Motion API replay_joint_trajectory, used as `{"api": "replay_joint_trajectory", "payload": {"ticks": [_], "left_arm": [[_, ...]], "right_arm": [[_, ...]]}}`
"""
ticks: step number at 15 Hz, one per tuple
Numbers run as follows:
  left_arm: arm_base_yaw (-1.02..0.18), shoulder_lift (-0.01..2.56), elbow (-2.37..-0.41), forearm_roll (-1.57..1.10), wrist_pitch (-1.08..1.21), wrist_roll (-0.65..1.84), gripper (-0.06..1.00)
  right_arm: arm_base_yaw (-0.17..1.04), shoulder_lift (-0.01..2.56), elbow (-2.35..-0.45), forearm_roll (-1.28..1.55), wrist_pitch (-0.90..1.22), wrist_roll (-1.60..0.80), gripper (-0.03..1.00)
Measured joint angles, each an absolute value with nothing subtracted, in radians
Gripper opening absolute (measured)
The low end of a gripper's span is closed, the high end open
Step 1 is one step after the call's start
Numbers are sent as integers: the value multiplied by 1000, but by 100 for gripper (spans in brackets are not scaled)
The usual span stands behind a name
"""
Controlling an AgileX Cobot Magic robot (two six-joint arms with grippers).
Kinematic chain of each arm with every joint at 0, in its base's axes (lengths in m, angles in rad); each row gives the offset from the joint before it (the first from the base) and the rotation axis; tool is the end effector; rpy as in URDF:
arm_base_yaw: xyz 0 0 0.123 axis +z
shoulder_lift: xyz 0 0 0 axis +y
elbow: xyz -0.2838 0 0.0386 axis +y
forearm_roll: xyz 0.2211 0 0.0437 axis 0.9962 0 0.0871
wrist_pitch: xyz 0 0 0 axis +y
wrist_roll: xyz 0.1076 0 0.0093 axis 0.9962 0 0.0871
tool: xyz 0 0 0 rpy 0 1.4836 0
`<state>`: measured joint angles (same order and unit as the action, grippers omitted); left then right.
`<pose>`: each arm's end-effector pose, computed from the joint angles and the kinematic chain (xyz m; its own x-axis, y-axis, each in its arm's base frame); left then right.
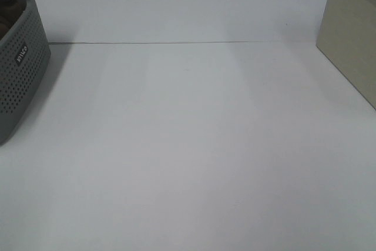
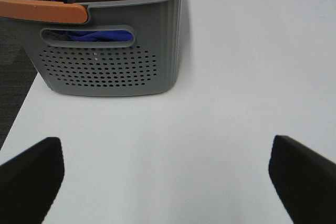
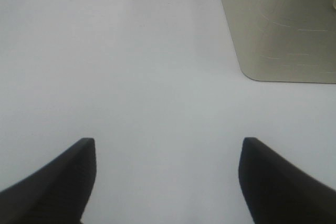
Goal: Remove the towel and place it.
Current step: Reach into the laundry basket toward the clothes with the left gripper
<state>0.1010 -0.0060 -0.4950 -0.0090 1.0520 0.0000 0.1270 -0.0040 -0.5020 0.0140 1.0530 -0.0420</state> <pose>-0.0144 -0.0023 0.2560 -0.4446 -0.0495 -0.8943 -0.0959 0.9954 -0.0075 -0.0151 -0.0006 0.2578 -0.4351 -0.0909 -0.8958 -0.1528 0.9879 -0.0260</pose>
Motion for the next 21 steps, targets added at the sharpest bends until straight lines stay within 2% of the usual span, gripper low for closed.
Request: {"api": "replay_joint_trajectory", "payload": {"ticks": [21], "left_arm": [[101, -6, -495, -9, 1052, 0, 99]], "right_arm": [[127, -4, -502, 14, 1053, -42, 73]]}}
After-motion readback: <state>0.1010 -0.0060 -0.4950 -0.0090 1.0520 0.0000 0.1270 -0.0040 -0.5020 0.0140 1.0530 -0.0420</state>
